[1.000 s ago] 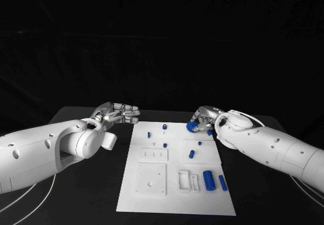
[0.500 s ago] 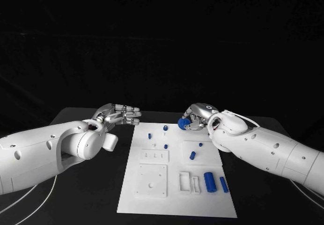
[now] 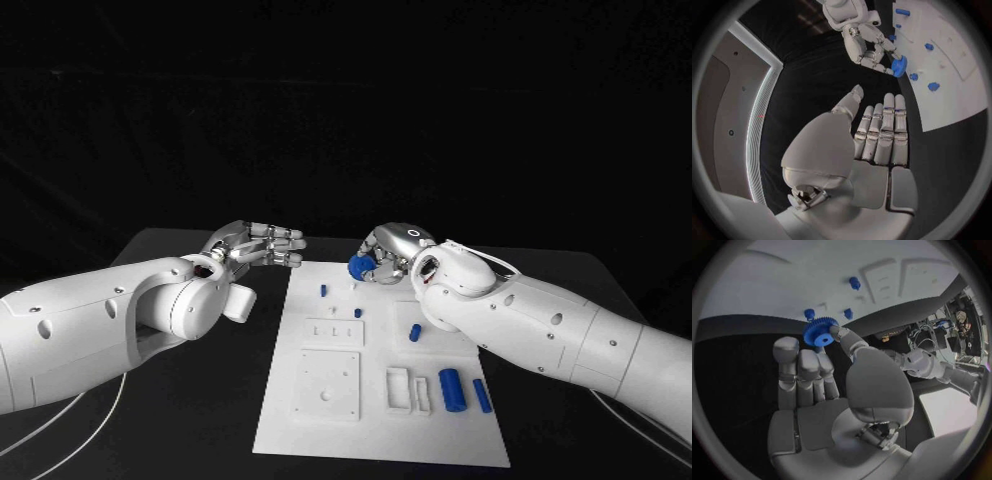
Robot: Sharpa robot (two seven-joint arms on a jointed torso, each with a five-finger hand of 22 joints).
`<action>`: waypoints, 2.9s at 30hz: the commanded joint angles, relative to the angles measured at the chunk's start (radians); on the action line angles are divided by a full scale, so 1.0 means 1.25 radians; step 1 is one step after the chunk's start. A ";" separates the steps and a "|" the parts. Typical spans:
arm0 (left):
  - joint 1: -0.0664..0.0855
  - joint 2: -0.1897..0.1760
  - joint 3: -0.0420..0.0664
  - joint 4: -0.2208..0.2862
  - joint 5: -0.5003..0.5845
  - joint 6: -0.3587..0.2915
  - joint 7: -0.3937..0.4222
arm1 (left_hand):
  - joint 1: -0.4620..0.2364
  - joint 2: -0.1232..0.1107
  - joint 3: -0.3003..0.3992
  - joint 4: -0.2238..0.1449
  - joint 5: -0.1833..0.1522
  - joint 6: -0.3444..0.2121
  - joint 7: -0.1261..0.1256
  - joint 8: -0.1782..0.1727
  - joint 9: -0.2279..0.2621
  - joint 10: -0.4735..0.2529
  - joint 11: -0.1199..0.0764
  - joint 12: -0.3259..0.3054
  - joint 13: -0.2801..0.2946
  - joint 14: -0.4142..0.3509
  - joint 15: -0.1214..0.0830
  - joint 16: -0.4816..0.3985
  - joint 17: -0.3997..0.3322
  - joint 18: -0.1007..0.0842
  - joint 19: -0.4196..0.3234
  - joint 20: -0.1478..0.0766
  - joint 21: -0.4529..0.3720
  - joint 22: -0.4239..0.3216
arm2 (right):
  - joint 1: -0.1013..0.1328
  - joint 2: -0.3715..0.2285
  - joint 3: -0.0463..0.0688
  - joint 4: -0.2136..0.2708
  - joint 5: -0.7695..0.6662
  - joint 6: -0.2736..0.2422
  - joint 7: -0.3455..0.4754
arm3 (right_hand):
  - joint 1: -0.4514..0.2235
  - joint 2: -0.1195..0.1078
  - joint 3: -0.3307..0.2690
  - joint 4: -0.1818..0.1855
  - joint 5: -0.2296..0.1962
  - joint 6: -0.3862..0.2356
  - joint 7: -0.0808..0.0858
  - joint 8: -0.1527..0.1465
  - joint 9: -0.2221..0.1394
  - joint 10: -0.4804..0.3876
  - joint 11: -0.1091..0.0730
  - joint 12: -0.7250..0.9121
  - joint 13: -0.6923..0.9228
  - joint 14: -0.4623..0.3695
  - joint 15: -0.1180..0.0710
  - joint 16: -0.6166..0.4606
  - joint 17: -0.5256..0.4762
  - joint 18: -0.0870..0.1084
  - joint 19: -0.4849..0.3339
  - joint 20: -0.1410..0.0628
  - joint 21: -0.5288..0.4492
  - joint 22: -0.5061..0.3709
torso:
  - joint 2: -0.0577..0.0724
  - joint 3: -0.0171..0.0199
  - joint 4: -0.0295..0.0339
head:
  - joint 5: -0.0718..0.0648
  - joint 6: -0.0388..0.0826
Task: Assemble the parts on the task board
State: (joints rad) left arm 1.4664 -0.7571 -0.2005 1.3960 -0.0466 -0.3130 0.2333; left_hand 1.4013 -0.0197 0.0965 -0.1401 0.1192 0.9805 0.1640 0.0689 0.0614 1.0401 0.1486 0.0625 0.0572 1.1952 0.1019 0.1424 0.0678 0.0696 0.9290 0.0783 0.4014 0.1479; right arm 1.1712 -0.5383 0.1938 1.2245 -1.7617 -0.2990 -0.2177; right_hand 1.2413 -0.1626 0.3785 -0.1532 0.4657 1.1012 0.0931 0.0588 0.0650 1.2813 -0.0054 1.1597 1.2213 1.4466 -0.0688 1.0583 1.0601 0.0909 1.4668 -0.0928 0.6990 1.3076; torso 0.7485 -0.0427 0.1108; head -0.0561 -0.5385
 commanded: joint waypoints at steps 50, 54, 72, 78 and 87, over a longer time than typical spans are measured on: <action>0.001 0.010 0.001 -0.003 -0.002 0.011 -0.003 | -0.002 0.000 -0.004 0.010 0.002 -0.009 0.000 -0.003 0.001 -0.009 0.002 -0.002 0.001 -0.004 0.001 0.003 0.001 -0.001 0.000 0.005 0.007 -0.005 | -0.001 0.099 -0.063 -0.137 0.004 0.032 0.015 | -0.050 0.004 -0.148 0.222 -0.143 -0.148 0.007 0.000 -0.005 -0.020 -0.001 -0.031 -0.032 0.000 -0.005 -0.019 -0.012 0.004 0.041 -0.002 -0.021 0.023 | 0.000 0.0004 -0.0027 | 0.007 -0.012; 0.001 0.010 0.001 -0.003 -0.002 0.012 -0.003 | -0.002 -0.001 -0.004 0.010 0.002 -0.010 0.000 -0.003 0.001 -0.010 0.002 -0.002 0.001 -0.004 0.001 0.003 0.001 -0.001 0.000 0.005 0.006 -0.006 | -0.001 0.098 -0.064 -0.139 0.011 0.037 0.015 | -0.053 0.003 -0.172 0.282 -0.139 -0.142 0.008 0.000 -0.004 -0.020 0.002 -0.030 -0.034 0.000 -0.003 -0.019 -0.010 0.005 0.041 -0.001 -0.020 0.023 | 0.000 0.0003 -0.0027 | 0.006 -0.013; 0.001 0.008 0.001 -0.002 -0.002 0.014 -0.006 | -0.003 -0.005 -0.004 0.023 0.003 -0.031 0.002 -0.004 0.000 -0.016 0.004 -0.001 0.001 -0.006 0.002 0.004 0.001 -0.001 0.005 0.007 -0.001 -0.014 | -0.004 0.063 -0.064 -0.103 0.017 0.017 0.026 | -0.052 0.009 -0.103 0.243 -0.130 -0.065 0.010 0.003 -0.002 -0.022 0.006 -0.027 -0.036 -0.001 0.001 -0.020 -0.013 0.008 0.040 0.003 -0.025 0.021 | 0.000 0.0020 -0.0040 | 0.010 -0.018; 0.001 0.007 0.001 -0.002 -0.002 0.015 -0.006 | -0.003 -0.005 -0.004 0.023 0.003 -0.031 0.002 -0.004 0.000 -0.016 0.004 -0.001 0.001 -0.006 0.002 0.004 0.001 -0.001 0.005 0.007 -0.001 -0.014 | -0.010 0.047 -0.064 -0.085 0.021 -0.026 0.035 | -0.049 0.005 -0.103 0.236 -0.131 -0.065 0.010 0.003 -0.002 -0.023 0.006 -0.029 -0.039 -0.001 0.001 -0.022 -0.014 0.008 0.040 0.003 -0.027 0.020 | 0.000 0.0016 -0.0036 | 0.011 -0.017; 0.001 0.004 0.001 -0.005 -0.002 0.010 0.000 | 0.000 -0.008 -0.003 0.025 0.003 -0.037 0.003 -0.004 0.000 -0.018 0.004 -0.001 0.001 -0.006 0.002 0.004 0.001 -0.001 0.007 0.007 -0.004 -0.018 | -0.014 -0.012 -0.048 -0.026 0.103 -0.154 0.112 | -0.020 -0.003 -0.121 0.180 -0.108 -0.072 0.012 0.002 -0.002 -0.020 0.008 -0.028 -0.040 -0.001 0.001 -0.022 -0.014 0.013 0.041 0.004 -0.025 0.020 | -0.001 0.0022 -0.0047 | 0.010 -0.010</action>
State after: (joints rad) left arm 1.4666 -0.7518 -0.2005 1.3895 -0.0473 -0.3094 0.2216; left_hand 1.4013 -0.0197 0.0912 -0.1153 0.1192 0.9388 0.1680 0.0689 0.0614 1.0255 0.1558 0.0625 0.0567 1.1952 0.1019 0.1424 0.0678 0.0696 0.9328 0.0821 0.4034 0.1267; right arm 1.1522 -0.5431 0.1297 1.1804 -1.6965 -0.4001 -0.1477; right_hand 1.2105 -0.1673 0.2281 0.0762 0.3270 1.0146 0.1093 0.0637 0.0631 1.2560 0.0021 1.1255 1.1729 1.4465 -0.0687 1.0338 1.0432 0.0918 1.4667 -0.0928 0.6682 1.3078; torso 0.7474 -0.0402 0.1050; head -0.0436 -0.5551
